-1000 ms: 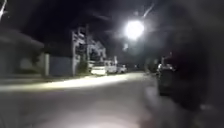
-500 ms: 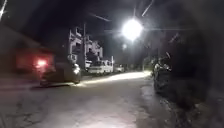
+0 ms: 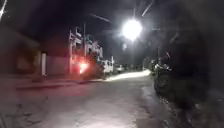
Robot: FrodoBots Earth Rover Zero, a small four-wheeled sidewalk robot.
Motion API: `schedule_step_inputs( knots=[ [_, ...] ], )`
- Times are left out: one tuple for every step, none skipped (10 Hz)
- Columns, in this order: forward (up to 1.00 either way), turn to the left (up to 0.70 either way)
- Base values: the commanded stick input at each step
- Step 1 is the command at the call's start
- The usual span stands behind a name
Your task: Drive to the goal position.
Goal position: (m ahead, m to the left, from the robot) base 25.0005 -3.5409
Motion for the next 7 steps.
schedule_step_inputs(
  knots=[
    [0.5,0.0],
    [0.5,0.0],
    [0.5,0.0],
    [0.5,0.0],
    [0.5,0.0],
    [0.5,0.0],
    [0.5,0.0]
  ],
)
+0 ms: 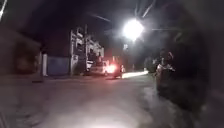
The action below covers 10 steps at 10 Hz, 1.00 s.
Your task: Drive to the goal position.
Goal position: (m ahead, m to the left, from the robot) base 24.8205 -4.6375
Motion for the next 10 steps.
schedule_step_inputs(
  knots=[
    [0.5,0.0],
    [0.5,0.0],
    [0.5,0.0],
    [0.5,0.0],
    [0.5,0.0],
    [0.5,0.0],
    [0.5,0.0],
    [0.5,0.0],
    [0.5,0.0],
    [0.5,0.0]
  ],
)
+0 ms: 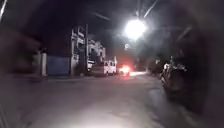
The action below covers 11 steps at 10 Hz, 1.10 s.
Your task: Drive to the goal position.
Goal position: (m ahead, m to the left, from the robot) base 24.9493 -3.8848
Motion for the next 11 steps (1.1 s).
schedule_step_inputs(
  knots=[
    [0.5,0.0],
    [0.5,0.0],
    [0.5,0.0],
    [0.5,0.0],
    [0.5,-0.21],
    [0.5,-0.39],
    [0.5,-0.21],
    [0.5,0.0],
    [0.5,-0.35],
    [0.5,-0.5],
    [0.5,-0.17]
  ],
)
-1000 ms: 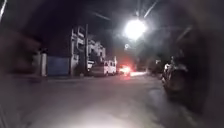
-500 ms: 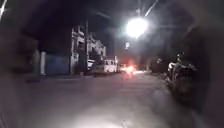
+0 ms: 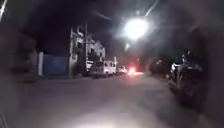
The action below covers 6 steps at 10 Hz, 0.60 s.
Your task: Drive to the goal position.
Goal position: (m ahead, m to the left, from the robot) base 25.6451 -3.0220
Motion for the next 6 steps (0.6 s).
schedule_step_inputs(
  knots=[
    [0.5,-0.11],
    [0.5,-0.49],
    [0.5,-0.36],
    [0.5,-0.01],
    [0.5,0.0],
    [0.5,-0.32]
  ],
)
